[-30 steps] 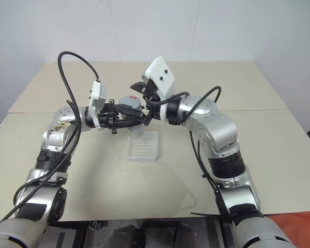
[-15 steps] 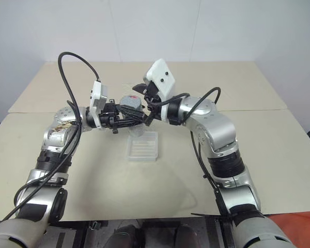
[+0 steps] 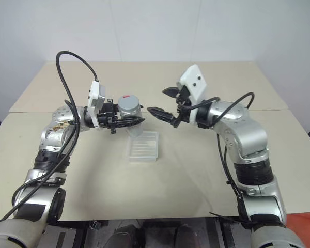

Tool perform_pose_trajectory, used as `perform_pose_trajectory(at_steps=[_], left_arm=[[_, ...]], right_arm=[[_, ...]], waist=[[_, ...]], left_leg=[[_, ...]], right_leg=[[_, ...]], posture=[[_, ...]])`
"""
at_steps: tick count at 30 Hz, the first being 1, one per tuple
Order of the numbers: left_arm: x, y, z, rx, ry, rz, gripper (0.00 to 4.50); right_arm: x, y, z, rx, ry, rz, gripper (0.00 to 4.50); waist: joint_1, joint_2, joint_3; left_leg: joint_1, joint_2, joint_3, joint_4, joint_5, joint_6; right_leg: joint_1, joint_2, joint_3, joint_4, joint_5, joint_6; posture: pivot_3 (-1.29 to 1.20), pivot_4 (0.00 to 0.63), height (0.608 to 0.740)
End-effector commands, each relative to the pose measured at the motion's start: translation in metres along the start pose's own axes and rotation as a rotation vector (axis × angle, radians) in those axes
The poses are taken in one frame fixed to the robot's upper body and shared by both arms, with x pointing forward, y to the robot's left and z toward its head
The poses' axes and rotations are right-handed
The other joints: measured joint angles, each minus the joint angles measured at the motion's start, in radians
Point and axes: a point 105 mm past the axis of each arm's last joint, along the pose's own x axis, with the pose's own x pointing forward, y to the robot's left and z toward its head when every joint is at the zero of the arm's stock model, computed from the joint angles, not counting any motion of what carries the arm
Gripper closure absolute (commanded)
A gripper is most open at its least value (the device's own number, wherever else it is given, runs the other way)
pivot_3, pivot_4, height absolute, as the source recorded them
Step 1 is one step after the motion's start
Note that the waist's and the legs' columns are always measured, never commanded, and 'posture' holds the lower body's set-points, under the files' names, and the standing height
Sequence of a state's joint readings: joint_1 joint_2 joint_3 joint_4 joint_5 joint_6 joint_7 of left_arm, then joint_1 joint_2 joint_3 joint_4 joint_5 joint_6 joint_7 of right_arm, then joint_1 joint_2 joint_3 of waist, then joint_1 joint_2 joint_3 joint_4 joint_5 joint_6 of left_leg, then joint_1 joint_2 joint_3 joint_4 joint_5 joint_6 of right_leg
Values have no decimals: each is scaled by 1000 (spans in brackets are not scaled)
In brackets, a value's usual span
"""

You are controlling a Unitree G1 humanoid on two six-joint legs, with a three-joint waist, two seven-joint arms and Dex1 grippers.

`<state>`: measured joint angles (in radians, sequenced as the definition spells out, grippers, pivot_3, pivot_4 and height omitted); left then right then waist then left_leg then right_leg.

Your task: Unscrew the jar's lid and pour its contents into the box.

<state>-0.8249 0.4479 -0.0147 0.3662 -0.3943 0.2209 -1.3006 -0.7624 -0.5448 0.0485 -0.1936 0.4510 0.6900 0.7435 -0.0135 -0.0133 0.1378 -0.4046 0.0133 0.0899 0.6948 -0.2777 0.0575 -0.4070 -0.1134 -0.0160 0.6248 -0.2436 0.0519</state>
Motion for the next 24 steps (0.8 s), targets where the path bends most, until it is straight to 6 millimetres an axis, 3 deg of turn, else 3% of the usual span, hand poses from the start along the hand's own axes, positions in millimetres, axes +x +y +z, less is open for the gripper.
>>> perform_pose_trajectory(at_steps=[1, 5, 11, 17, 24], left_arm=[[-1, -1, 15, 56, -39, -13, 2405], [1, 2, 16, 51, -45, -3, 2405], [8, 4, 17, 55, -49, -7, 2405], [11, 2, 16, 57, -54, -18, 2405], [11, 2, 19, 69, -66, -13, 2405]], right_arm=[[-12, 4, 15, -46, -45, 9, 61], [-18, 17, 21, -30, -74, 78, 61], [-4, 40, 40, -22, -142, 145, 61], [26, 38, 30, -22, -100, 87, 61], [46, 36, 37, -35, -110, 69, 61]], waist=[[-2, 0, 0], [-1, 0, 0], [0, 0, 0], [-1, 0, 0], [-2, 0, 0]], left_leg=[[0, 0, 0, 0, 0, 0], [0, 0, 0, 0, 0, 0], [0, 0, 0, 0, 0, 0], [0, 0, 0, 0, 0, 0], [0, 0, 0, 0, 0, 0]], right_leg=[[0, 0, 0, 0, 0, 0], [0, 0, 1, 0, 0, 0], [0, 0, 0, 0, 0, 0], [0, 0, 0, 0, 0, 0], [0, 0, 0, 0, 0, 0]], posture=[[0, 150, 740], [0, 150, 740], [0, 150, 740], [0, 150, 740], [0, 150, 740]])
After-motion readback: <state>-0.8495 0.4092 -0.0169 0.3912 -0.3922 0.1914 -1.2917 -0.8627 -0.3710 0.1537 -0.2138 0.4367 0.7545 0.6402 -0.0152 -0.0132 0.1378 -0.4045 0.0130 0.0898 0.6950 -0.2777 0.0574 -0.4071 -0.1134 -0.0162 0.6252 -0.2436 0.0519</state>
